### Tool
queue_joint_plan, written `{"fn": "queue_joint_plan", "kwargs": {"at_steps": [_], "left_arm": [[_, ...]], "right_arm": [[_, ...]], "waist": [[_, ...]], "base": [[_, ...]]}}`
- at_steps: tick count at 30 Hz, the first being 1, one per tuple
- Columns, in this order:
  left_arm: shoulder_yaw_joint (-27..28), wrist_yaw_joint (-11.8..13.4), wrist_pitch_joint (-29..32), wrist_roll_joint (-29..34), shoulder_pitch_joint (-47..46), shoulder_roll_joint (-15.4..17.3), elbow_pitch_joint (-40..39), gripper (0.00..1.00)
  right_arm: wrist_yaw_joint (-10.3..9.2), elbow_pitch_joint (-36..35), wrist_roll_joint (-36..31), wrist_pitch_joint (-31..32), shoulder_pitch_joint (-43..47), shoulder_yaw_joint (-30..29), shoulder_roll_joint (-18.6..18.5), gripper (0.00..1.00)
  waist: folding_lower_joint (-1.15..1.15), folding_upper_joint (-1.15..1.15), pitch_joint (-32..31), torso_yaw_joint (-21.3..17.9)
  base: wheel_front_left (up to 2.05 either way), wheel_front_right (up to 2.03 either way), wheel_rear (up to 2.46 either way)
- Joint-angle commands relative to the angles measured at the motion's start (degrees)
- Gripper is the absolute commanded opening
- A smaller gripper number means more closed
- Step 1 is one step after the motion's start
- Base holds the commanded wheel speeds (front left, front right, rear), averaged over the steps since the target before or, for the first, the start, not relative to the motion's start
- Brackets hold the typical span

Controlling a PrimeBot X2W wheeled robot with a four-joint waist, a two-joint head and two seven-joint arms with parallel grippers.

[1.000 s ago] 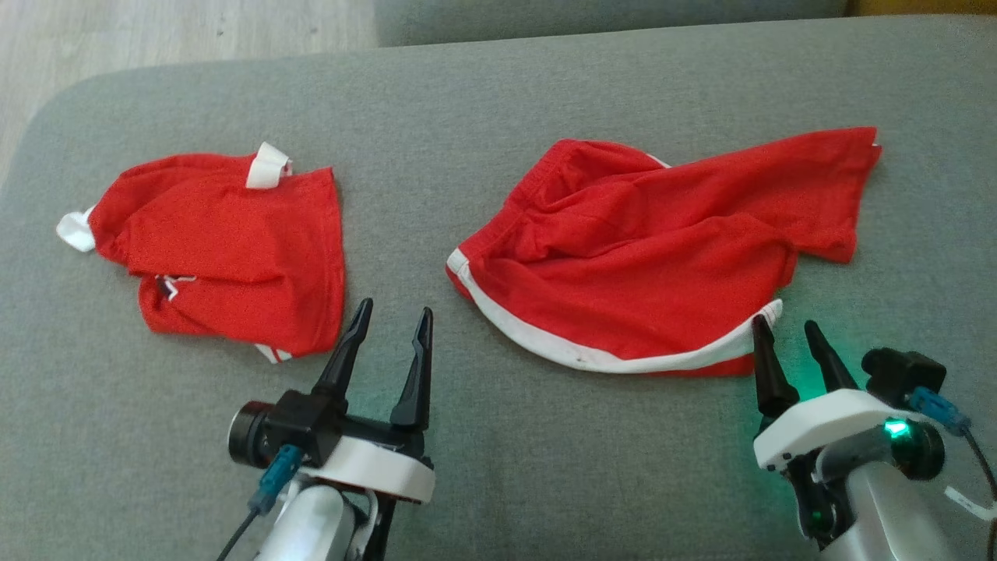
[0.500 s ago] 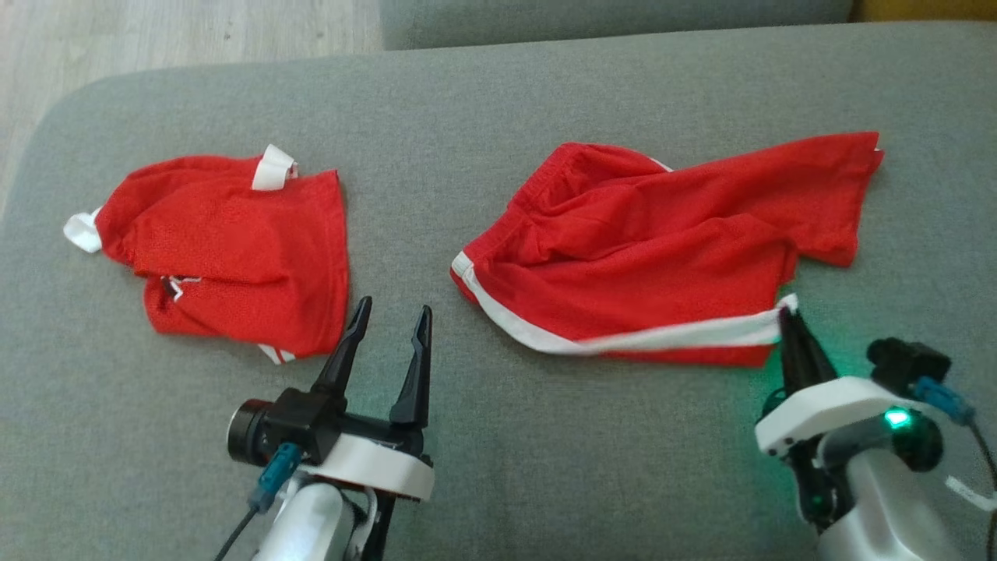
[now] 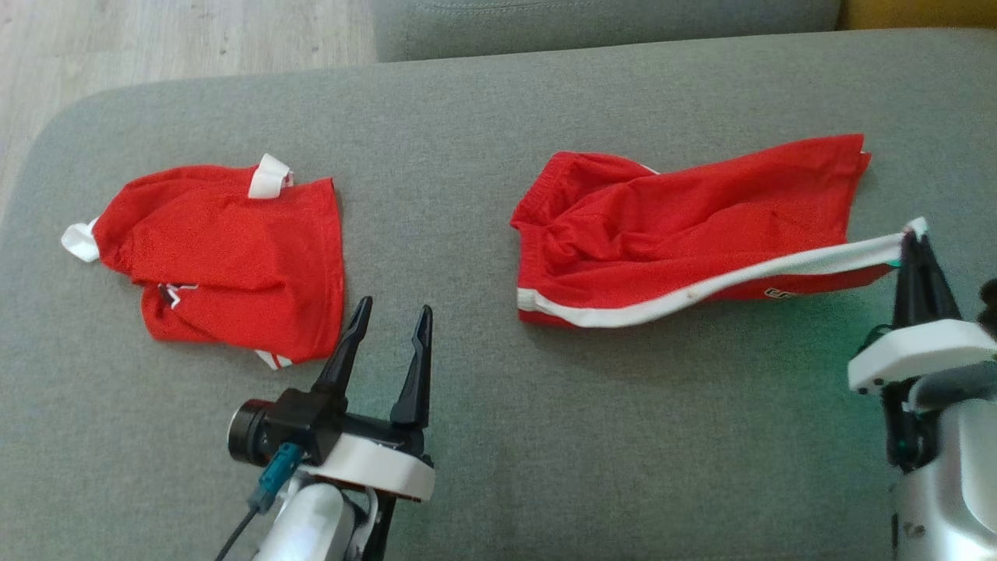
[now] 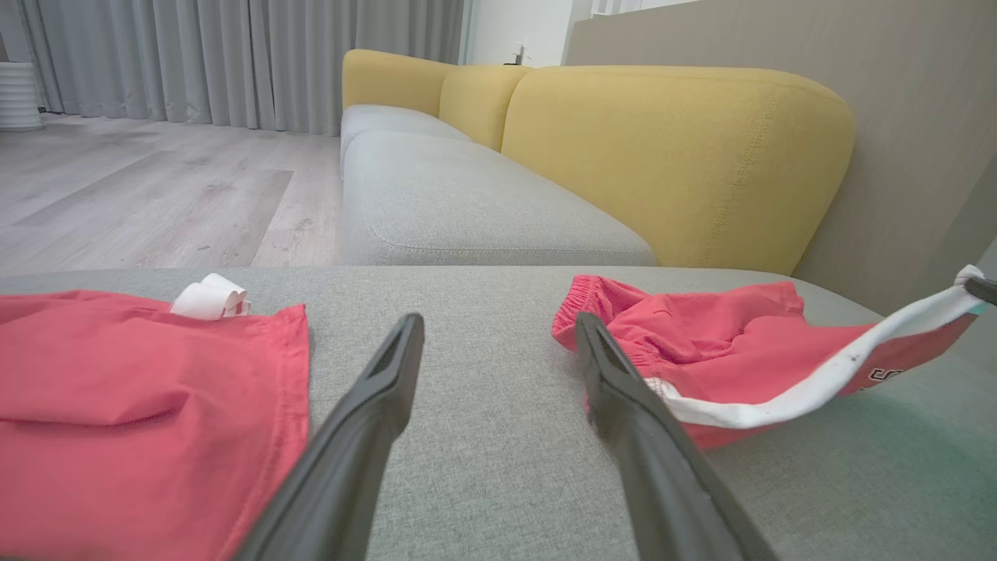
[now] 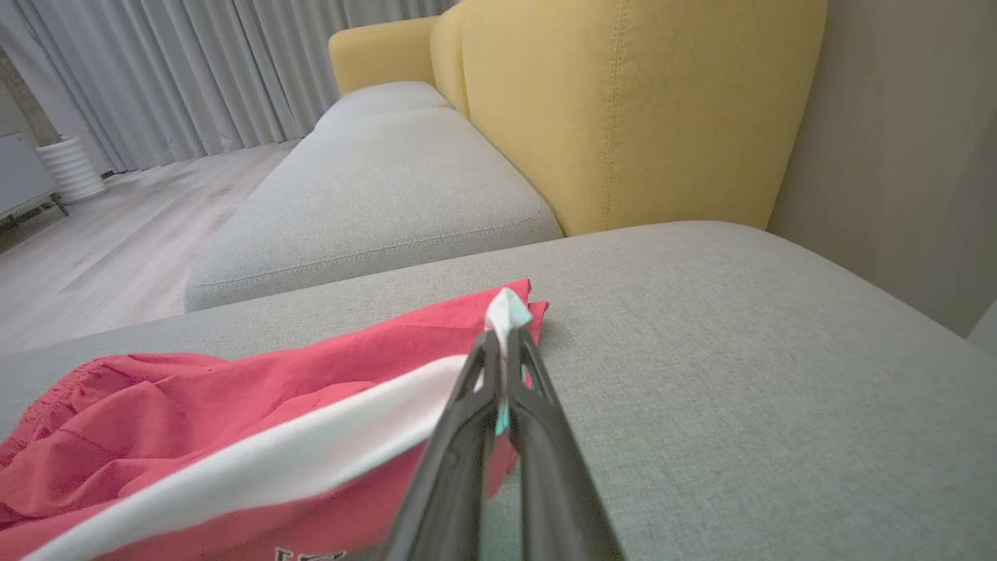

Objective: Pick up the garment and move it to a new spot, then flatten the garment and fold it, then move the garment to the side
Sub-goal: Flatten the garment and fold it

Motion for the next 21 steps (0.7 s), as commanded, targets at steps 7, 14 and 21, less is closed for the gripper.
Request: {"fn": "queue_joint_plan", "kwargs": {"at_steps": [7, 14, 21], "left_arm": [[2.1, 0.1, -0.5, 0.0, -2.5, 0.0, -1.7, 1.00], [2.4, -0.3, -0.5, 0.4, -2.5, 0.0, -1.2, 1.00], [1.6, -1.7, -0.5, 1.2, -2.3, 0.1, -0.3, 1.00]], "right_arm": [[-0.04, -4.1, -2.0, 0.8, 2.9, -2.4, -0.2, 1.00], [-0.04, -6.7, -2.3, -4.2, 4.8, 1.8, -0.2, 1.00], [-0.04, -7.0, 0.4, -8.6, 9.7, 9.0, -0.2, 1.00]], "waist": [[0.00, 0.00, 0.7, -0.1], [0.00, 0.00, 0.2, -1.0], [0.00, 0.00, -0.9, -2.0]], "base": [[0.00, 0.00, 0.00], [0.00, 0.00, 0.00], [0.00, 0.00, 0.00]]}}
